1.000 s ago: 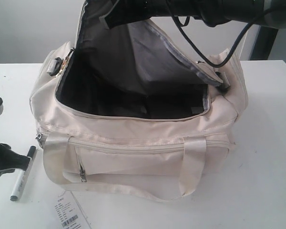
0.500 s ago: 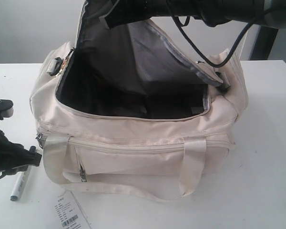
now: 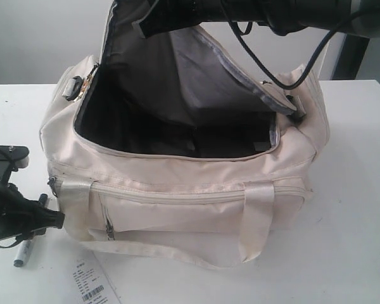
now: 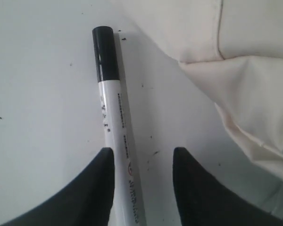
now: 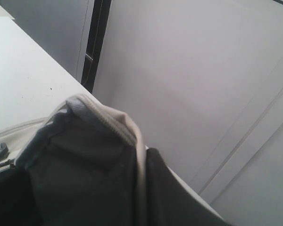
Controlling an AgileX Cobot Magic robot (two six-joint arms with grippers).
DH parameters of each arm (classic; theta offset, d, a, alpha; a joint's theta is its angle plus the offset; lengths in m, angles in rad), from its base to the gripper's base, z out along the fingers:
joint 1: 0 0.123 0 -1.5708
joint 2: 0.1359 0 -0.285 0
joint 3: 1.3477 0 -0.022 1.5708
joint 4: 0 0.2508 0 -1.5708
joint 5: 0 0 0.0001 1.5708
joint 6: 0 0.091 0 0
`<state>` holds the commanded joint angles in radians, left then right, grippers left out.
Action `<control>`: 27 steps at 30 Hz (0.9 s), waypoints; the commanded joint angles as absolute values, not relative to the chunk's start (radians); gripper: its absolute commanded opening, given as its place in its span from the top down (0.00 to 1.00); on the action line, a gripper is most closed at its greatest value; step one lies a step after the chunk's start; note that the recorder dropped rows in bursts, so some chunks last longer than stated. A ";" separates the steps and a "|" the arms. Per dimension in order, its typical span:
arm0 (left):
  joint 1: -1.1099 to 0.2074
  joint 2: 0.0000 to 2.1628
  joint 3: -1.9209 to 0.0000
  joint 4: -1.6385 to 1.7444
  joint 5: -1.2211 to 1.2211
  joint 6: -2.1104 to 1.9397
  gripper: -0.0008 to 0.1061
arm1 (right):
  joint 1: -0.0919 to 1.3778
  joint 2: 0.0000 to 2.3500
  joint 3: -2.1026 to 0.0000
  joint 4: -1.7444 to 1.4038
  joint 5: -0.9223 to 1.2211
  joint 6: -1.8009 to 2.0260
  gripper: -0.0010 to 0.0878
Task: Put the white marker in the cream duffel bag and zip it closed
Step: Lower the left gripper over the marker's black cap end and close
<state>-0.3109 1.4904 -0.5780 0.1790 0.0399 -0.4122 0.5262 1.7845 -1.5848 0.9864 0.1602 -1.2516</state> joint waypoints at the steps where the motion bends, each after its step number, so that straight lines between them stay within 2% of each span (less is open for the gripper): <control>1: -0.303 1.495 -0.578 0.192 0.032 -0.410 0.57 | 0.526 1.785 -1.585 0.986 0.160 -1.252 0.99; 7: -0.235 1.514 -0.578 0.190 0.028 -0.415 0.57 | 0.526 1.785 -1.585 0.986 0.160 -1.252 0.99; 27: -0.232 1.526 -0.578 0.189 -0.050 -0.445 0.57 | 0.526 1.785 -1.585 0.986 0.160 -1.252 0.99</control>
